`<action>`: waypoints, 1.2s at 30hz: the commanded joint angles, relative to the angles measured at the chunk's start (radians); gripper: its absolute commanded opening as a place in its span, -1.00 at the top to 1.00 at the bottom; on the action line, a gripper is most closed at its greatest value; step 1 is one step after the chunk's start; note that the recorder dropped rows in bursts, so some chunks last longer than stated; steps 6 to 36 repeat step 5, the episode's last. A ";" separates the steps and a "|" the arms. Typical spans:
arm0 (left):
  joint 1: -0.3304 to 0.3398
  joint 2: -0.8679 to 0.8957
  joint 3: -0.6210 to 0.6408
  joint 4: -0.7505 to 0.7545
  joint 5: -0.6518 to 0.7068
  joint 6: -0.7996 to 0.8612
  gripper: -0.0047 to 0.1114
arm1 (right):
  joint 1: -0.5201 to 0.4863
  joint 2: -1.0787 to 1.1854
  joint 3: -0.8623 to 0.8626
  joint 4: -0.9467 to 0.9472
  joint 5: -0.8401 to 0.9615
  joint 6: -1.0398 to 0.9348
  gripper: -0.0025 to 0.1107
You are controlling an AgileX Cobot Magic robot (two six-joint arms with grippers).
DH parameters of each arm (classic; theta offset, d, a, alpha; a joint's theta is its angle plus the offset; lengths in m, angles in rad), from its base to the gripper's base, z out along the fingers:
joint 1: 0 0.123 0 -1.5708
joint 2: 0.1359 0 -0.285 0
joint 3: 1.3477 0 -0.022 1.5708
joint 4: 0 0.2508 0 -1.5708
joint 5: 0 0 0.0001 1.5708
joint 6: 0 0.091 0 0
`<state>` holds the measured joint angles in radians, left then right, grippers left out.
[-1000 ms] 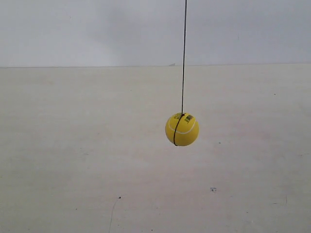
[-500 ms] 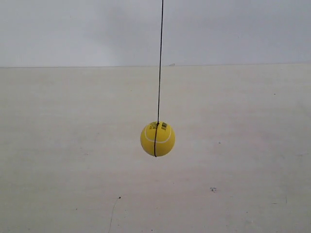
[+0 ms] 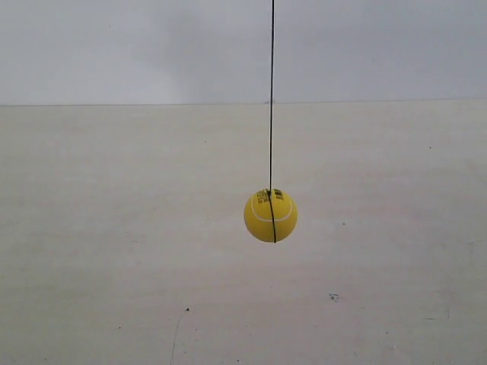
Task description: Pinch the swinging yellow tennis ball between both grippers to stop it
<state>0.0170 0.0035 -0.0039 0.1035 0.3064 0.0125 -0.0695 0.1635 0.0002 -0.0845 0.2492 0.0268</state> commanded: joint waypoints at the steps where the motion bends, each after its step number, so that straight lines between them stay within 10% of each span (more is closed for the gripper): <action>1: 0.002 -0.004 0.004 -0.001 0.000 0.007 0.84 | -0.003 -0.004 0.000 -0.001 -0.020 -0.006 0.96; 36: 0.002 -0.004 0.004 -0.001 0.000 0.007 0.84 | -0.003 -0.004 0.000 -0.001 -0.020 -0.006 0.96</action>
